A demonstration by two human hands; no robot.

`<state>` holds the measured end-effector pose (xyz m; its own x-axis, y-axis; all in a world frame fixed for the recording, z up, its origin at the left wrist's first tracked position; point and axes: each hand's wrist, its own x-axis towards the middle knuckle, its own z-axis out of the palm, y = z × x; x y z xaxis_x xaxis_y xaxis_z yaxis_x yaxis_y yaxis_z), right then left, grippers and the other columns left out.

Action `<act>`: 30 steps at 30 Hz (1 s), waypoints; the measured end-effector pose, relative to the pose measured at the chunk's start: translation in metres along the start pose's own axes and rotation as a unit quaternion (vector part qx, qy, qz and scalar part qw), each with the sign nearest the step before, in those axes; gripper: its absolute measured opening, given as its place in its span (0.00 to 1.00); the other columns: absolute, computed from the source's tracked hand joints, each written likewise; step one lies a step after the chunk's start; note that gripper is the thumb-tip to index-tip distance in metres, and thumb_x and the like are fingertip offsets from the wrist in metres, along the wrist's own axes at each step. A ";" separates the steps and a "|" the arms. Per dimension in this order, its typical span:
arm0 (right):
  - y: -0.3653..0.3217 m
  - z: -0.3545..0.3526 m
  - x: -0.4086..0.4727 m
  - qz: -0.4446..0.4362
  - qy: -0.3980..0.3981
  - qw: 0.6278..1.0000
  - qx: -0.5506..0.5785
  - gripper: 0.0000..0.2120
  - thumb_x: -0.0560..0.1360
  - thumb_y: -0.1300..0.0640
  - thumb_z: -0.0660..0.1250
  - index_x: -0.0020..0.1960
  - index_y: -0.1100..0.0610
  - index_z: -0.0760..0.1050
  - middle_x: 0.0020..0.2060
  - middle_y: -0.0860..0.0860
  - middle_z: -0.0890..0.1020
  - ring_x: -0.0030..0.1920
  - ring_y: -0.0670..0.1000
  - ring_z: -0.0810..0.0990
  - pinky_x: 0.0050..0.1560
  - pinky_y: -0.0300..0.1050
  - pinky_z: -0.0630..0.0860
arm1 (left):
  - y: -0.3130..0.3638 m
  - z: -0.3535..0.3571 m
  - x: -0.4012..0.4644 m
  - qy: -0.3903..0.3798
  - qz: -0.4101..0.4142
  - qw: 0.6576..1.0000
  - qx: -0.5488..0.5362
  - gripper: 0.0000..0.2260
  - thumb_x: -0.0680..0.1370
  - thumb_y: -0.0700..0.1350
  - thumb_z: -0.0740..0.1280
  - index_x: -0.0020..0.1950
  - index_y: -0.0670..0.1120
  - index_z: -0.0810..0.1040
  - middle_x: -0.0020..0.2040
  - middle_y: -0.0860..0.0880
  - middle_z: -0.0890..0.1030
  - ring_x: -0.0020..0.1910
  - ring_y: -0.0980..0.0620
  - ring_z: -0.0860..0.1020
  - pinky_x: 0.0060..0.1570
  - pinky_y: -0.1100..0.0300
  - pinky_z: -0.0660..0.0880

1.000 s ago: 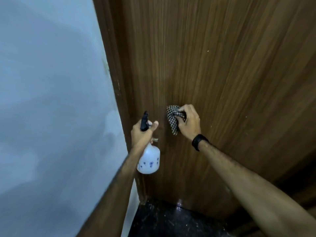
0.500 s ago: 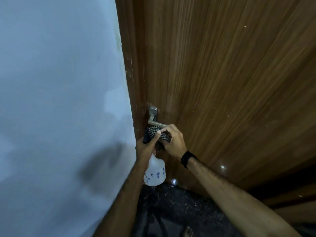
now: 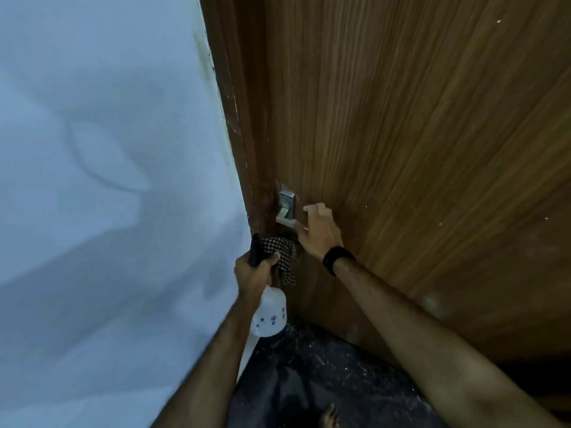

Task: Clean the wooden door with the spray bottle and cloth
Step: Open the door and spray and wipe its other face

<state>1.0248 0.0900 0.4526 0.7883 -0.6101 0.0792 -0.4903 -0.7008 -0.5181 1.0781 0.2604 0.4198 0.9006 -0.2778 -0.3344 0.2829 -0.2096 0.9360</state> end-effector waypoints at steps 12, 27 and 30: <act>0.000 0.045 0.043 0.098 -0.104 0.990 -0.013 0.37 0.80 0.29 0.45 0.42 0.56 0.79 0.43 0.56 0.83 0.45 0.58 0.81 0.50 0.52 0.77 | -0.009 -0.008 0.035 0.016 0.013 0.997 0.076 0.12 0.68 0.42 0.81 0.33 0.50 0.79 0.33 0.45 0.81 0.35 0.42 0.79 0.39 0.51 0.77; 0.023 0.104 0.053 0.173 -0.067 0.967 0.176 0.24 0.83 0.42 0.48 0.43 0.57 0.73 0.31 0.57 0.79 0.35 0.59 0.77 0.45 0.52 0.72 | -0.041 -0.002 0.085 -0.087 0.076 0.977 0.179 0.17 0.67 0.46 0.81 0.51 0.39 0.83 0.50 0.43 0.86 0.50 0.46 0.84 0.51 0.57 0.80; 0.037 0.130 0.059 0.099 0.017 0.959 0.264 0.13 0.74 0.59 0.59 0.56 0.64 0.68 0.30 0.58 0.79 0.34 0.57 0.74 0.38 0.45 0.69 | -0.045 0.003 0.092 -0.102 0.081 0.975 0.181 0.13 0.69 0.39 0.80 0.51 0.40 0.83 0.49 0.45 0.86 0.50 0.47 0.84 0.47 0.66 0.78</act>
<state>1.1016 0.0763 0.3275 0.6819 -0.7302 -0.0431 -0.3660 -0.2896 -0.8844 1.1477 0.2416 0.3466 0.8290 -0.5073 -0.2353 -0.0250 -0.4539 0.8907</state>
